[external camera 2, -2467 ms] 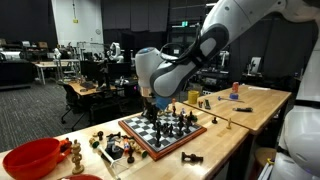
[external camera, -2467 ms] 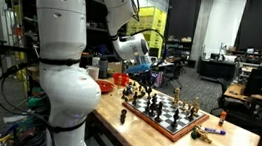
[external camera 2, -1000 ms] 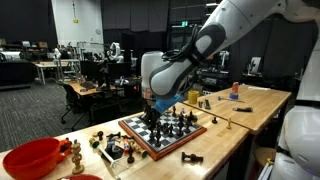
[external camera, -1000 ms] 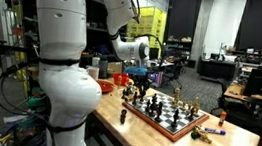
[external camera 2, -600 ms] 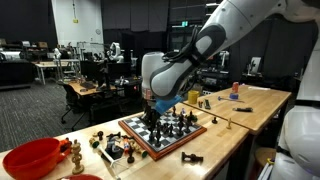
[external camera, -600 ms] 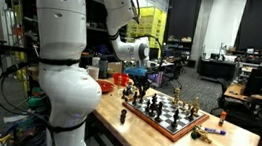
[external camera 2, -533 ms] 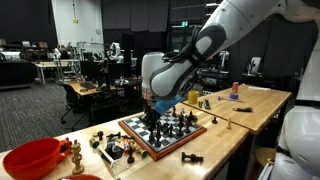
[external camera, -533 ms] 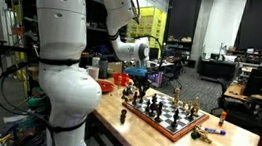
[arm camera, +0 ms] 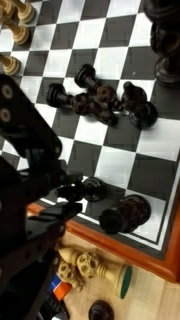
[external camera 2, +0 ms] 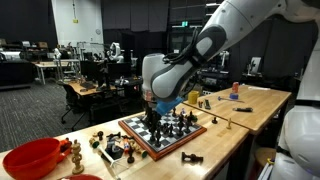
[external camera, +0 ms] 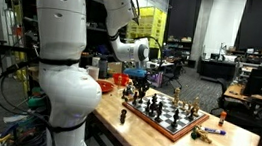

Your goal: Pick up the black pawn and place it next to the black bishop

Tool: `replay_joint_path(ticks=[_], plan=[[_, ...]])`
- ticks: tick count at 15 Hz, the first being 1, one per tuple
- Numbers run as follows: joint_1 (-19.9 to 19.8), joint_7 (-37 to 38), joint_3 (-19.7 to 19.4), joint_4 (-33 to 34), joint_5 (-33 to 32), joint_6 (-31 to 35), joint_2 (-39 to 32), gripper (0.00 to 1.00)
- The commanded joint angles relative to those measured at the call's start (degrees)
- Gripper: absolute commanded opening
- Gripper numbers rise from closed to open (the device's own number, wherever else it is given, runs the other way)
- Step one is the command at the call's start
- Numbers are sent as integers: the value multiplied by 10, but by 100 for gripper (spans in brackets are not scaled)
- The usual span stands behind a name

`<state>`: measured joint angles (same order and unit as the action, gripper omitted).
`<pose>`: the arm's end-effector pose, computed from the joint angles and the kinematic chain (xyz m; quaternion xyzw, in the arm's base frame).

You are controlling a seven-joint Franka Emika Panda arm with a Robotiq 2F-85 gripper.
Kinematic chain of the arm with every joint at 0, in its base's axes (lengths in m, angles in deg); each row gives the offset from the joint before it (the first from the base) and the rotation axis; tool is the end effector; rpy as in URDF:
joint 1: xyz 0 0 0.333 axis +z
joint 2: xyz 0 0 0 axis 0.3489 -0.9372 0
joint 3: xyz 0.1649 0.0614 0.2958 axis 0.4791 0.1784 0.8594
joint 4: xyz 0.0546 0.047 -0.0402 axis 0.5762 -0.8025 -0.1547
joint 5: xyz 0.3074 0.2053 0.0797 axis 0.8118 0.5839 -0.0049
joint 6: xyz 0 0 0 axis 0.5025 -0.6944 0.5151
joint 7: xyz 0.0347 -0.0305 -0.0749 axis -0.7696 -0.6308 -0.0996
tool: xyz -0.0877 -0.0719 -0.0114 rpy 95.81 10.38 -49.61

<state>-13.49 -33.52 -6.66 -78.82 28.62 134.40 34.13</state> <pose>0.4524 0.1457 0.3664 0.9915 0.1001 0.0625 0.0549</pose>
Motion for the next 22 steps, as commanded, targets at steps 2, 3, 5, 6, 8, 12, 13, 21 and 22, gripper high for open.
replay_joint_path(ticks=[2,3,5,6,8,12,13,21,22], plan=[[8,-16,-4,-16,17,2,17,6],[9,-16,-4,-17,17,2,17,6],[10,-16,-3,-17,16,2,18,6],[11,-15,-3,-18,15,2,19,50],[12,-15,-2,-20,15,2,20,55],[17,-13,-1,-24,11,5,30,81],[18,-12,0,-24,7,6,36,87],[10,21,10,-50,-24,0,119,100],[6,31,14,-57,-36,-1,135,100]])
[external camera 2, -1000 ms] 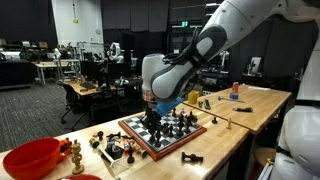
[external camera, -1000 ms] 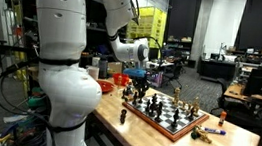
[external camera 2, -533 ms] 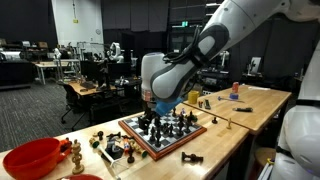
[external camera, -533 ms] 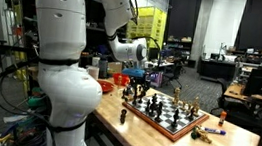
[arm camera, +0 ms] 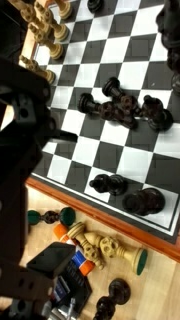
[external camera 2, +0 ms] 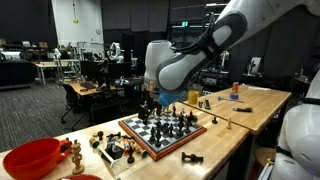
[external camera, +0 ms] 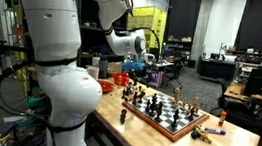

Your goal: Pick up the black pawn and place it next to the black bishop

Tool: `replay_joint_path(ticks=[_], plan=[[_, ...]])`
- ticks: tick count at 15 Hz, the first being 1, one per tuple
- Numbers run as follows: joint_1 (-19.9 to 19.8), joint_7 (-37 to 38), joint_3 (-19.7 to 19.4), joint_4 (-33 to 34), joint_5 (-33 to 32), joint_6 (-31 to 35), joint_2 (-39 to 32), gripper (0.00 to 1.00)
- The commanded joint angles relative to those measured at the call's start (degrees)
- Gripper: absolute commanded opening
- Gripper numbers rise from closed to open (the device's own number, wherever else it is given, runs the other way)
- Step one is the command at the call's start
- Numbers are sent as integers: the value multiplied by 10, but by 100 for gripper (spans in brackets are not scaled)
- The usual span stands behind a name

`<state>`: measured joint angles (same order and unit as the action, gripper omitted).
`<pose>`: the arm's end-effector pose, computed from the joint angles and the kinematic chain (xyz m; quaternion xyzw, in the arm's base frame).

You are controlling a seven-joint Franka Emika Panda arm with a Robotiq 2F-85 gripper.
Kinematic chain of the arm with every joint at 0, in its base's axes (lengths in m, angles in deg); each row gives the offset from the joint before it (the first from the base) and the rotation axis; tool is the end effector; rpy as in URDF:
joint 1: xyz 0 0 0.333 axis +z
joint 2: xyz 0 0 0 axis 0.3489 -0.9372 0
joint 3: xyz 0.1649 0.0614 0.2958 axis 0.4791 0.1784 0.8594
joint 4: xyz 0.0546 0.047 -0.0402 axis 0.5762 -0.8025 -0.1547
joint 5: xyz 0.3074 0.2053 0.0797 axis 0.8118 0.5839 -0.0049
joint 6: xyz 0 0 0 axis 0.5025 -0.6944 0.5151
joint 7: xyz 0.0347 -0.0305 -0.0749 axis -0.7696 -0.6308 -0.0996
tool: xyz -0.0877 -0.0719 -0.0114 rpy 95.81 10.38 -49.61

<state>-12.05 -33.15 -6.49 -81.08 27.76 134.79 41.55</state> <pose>0.4307 0.1535 0.4096 0.9853 0.1133 0.1131 0.0598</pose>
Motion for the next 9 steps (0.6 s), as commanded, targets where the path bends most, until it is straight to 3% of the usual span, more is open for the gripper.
replay_joint_path(ticks=[1,5,7,8,9], plan=[[-12,39,16,-39,-39,-9,75,100],[-33,65,30,-47,-82,-54,134,100],[-53,85,34,-54,-110,-40,163,100],[-41,60,29,-33,-81,-43,119,100],[-47,65,31,-35,-89,-43,132,100]])
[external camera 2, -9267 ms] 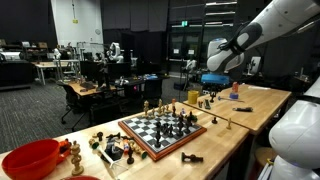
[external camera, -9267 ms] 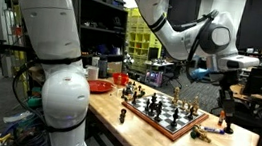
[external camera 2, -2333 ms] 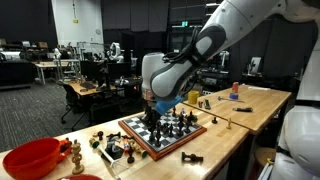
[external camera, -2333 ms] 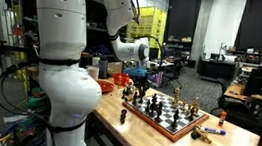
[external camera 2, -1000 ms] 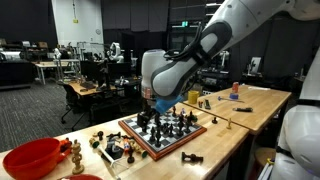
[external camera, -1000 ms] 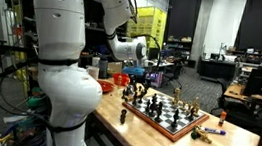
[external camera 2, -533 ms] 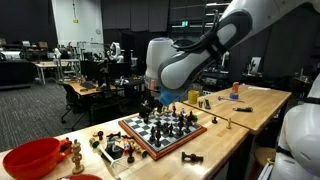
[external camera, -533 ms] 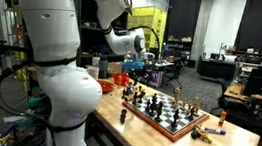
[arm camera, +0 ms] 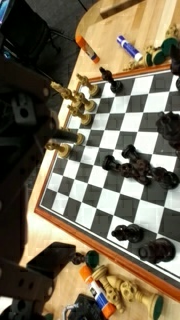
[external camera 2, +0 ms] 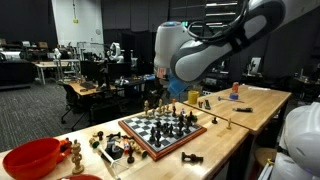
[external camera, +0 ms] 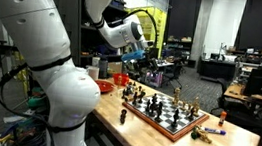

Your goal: Pick up the black pawn and place it next to the black bishop

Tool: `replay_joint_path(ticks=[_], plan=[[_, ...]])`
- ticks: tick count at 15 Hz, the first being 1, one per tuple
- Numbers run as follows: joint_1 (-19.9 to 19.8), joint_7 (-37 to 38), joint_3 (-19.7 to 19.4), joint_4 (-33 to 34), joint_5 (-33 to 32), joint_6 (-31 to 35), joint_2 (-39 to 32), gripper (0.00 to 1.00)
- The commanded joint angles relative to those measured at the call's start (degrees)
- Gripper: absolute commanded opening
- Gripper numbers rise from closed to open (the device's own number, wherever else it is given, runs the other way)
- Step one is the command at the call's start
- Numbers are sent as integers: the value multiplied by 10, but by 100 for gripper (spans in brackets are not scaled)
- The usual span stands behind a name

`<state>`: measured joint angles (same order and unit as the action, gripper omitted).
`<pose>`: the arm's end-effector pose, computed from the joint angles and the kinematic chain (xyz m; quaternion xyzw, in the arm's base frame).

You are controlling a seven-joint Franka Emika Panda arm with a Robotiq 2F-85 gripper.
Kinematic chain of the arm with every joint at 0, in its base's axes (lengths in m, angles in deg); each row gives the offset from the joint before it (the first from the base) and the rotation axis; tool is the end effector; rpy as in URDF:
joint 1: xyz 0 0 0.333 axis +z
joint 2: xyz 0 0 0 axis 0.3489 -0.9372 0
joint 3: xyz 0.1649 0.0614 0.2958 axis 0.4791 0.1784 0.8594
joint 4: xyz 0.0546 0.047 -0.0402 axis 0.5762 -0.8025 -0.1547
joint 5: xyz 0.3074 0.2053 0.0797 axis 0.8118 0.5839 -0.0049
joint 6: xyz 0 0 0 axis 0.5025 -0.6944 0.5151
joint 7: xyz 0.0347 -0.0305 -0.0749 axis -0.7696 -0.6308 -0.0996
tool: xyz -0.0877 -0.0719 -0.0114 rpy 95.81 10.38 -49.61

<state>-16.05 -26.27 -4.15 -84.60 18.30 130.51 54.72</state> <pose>0.3919 0.1266 0.4707 0.9702 0.0802 0.1831 0.1370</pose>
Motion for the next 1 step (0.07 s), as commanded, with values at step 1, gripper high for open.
replay_joint_path(ticks=[1], plan=[[-12,-4,8,-2,3,0,10,100]])
